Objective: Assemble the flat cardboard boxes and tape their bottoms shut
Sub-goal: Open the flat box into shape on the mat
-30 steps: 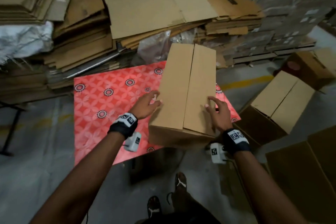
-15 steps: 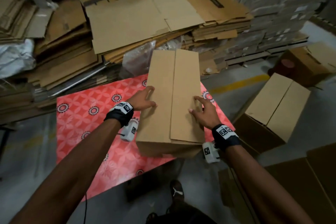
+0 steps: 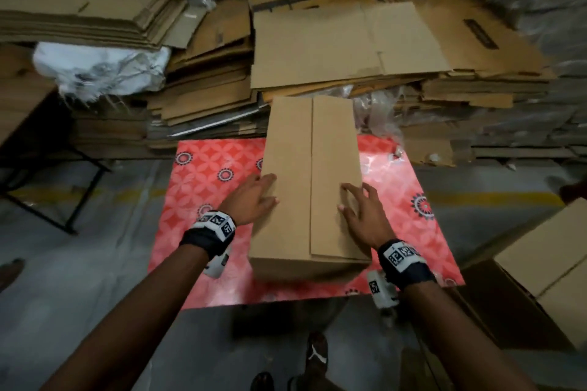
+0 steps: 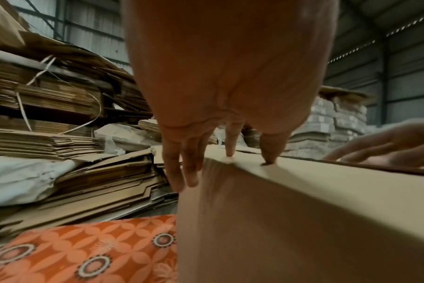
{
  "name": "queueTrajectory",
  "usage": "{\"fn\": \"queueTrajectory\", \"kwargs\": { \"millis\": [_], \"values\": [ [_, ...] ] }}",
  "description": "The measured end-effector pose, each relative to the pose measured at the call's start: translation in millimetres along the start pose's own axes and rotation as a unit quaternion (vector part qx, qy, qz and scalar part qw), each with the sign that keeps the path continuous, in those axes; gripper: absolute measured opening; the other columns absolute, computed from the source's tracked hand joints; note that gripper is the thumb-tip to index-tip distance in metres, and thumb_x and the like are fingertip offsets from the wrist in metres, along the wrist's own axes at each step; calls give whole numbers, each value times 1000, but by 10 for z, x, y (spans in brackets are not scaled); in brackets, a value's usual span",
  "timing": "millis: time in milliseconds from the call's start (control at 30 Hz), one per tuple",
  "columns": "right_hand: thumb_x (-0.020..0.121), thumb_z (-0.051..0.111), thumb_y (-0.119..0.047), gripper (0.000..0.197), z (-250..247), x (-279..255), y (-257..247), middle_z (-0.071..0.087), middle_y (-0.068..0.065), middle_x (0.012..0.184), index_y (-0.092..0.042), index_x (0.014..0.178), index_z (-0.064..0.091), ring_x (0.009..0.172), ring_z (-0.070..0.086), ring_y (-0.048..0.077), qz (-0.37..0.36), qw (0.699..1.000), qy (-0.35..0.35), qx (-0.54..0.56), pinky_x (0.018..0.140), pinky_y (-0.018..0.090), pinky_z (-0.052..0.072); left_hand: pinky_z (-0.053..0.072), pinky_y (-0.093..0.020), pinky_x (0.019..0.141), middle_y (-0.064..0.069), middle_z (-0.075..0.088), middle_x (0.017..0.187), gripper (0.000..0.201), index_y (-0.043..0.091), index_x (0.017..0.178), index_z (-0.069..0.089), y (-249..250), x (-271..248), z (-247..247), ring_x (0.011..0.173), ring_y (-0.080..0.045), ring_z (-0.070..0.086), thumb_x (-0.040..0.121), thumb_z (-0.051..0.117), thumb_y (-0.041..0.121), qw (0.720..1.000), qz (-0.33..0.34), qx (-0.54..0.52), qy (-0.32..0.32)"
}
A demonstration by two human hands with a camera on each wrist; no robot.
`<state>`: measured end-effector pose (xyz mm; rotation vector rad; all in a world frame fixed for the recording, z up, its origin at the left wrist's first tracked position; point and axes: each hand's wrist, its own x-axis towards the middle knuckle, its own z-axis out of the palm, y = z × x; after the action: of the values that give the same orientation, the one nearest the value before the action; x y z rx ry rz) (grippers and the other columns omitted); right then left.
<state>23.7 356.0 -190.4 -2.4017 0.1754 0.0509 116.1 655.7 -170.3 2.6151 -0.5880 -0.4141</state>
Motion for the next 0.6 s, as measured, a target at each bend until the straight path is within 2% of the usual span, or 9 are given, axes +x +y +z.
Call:
{"fn": "queueTrajectory", "kwargs": {
  "millis": [67,133,233,333,400,467,533,600],
  "values": [
    [97,60,-50,57,50,-246,-95,22,15,163,-34,150,44,146,32,39,-24,998,9,-62,117,50,35,40,-44,111,-18,31,157,69,26,158,32,59,-304,100,140,-38,40,98,59,49,1000,-4,16,7],
    [91,54,-67,68,143,-544,-141,24,13,164,-38,151,41,146,28,39,-56,990,9,-130,118,54,31,37,-49,114,-16,26,161,76,31,158,30,114,-640,244,143,-38,34,93,58,59,999,3,33,4],
    [86,40,-81,77,311,-934,-139,29,7,163,-42,153,35,147,25,41,-65,981,12,-183,118,59,31,33,-54,116,-20,23,161,90,33,161,19,192,-1024,462,145,-40,29,87,43,78,995,-1,98,-1],
    [96,28,-73,70,427,-1112,-134,37,6,162,-36,153,40,148,29,42,-66,978,30,-196,115,61,35,22,-55,120,-27,14,165,98,28,162,19,278,-1160,607,151,-42,17,85,31,87,990,-17,140,20],
    [100,25,-64,65,457,-1140,-154,40,6,161,-33,153,44,149,29,43,-53,983,36,-172,114,60,36,21,-55,121,-28,12,166,99,23,160,26,336,-1151,618,153,-42,16,84,17,86,988,-18,144,46],
    [103,39,-49,53,468,-1138,-181,42,6,160,-31,152,48,149,29,43,-46,986,46,-156,114,59,38,24,-53,120,-27,13,166,99,19,157,31,377,-1133,601,153,-40,17,84,12,83,989,-11,138,56],
    [103,53,-35,48,482,-1137,-206,42,5,160,-31,151,50,149,30,43,-38,985,56,-158,114,58,39,30,-52,117,-26,15,166,95,17,156,31,384,-1127,596,153,-38,20,86,16,79,989,-6,137,49],
    [102,58,-32,48,497,-1144,-233,44,5,159,-31,150,51,148,32,43,-34,984,60,-165,113,56,40,33,-52,115,-26,17,165,91,16,157,28,360,-1121,611,152,-38,21,88,21,75,989,-4,145,41]
  ]
}}
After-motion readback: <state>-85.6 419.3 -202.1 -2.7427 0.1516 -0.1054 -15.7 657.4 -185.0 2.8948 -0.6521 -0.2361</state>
